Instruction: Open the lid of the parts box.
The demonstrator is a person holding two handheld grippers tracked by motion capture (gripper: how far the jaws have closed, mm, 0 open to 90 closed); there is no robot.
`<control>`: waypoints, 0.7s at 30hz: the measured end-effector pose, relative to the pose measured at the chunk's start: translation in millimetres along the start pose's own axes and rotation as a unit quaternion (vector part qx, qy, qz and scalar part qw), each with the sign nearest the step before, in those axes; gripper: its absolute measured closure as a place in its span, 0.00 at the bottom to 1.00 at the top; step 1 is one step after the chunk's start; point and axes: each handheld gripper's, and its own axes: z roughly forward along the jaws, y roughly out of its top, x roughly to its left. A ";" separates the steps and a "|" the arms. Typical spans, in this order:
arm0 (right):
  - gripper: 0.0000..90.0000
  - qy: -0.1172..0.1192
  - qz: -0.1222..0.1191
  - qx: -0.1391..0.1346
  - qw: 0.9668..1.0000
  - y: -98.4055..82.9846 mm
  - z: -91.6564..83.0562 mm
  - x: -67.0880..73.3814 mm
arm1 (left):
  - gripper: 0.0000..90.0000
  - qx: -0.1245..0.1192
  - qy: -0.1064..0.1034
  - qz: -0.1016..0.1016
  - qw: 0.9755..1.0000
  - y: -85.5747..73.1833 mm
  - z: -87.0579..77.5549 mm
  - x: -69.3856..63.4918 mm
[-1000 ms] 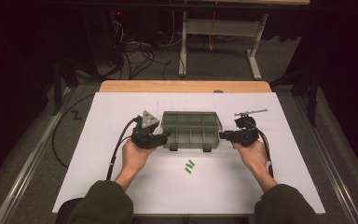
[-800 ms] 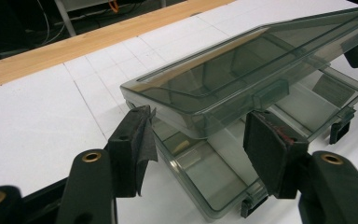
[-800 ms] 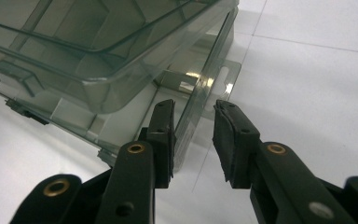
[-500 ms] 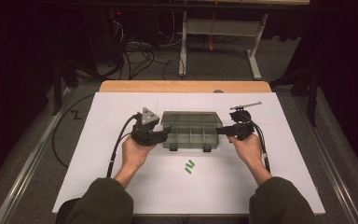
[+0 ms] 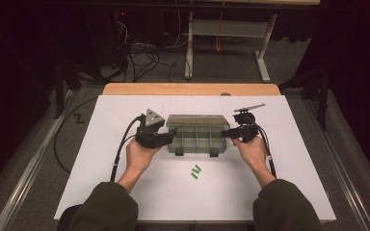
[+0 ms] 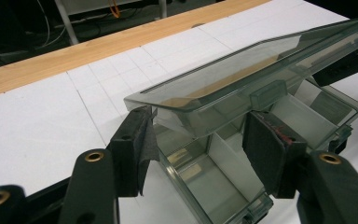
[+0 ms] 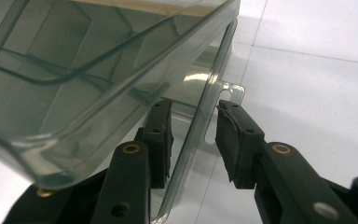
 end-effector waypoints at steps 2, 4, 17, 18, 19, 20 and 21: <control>0.75 -0.003 -0.001 -0.001 1.000 0.7 0.7 0.4 | 0.48 -0.001 0.001 0.001 1.000 0.6 0.0 0.0; 0.75 -0.006 0.000 0.001 1.000 1.5 0.9 0.8 | 0.48 -0.001 0.001 0.002 1.000 1.4 0.1 0.2; 0.75 -0.015 -0.005 0.003 1.000 2.8 1.8 2.7 | 0.47 -0.002 0.006 0.005 1.000 5.6 0.9 0.6; 0.76 -0.015 -0.005 0.003 1.000 3.0 1.9 3.0 | 0.47 -0.004 0.003 0.003 1.000 5.9 1.8 0.3; 0.76 -0.015 -0.005 0.003 1.000 3.1 2.0 3.3 | 0.47 -0.003 0.003 0.004 1.000 6.3 2.0 0.2; 0.76 -0.016 -0.005 0.003 1.000 3.3 2.2 3.8 | 0.47 -0.003 0.003 0.004 1.000 6.6 2.3 0.2; 0.76 -0.016 -0.004 0.003 1.000 3.4 2.4 4.1 | 0.48 -0.003 0.003 0.004 1.000 6.9 2.6 0.1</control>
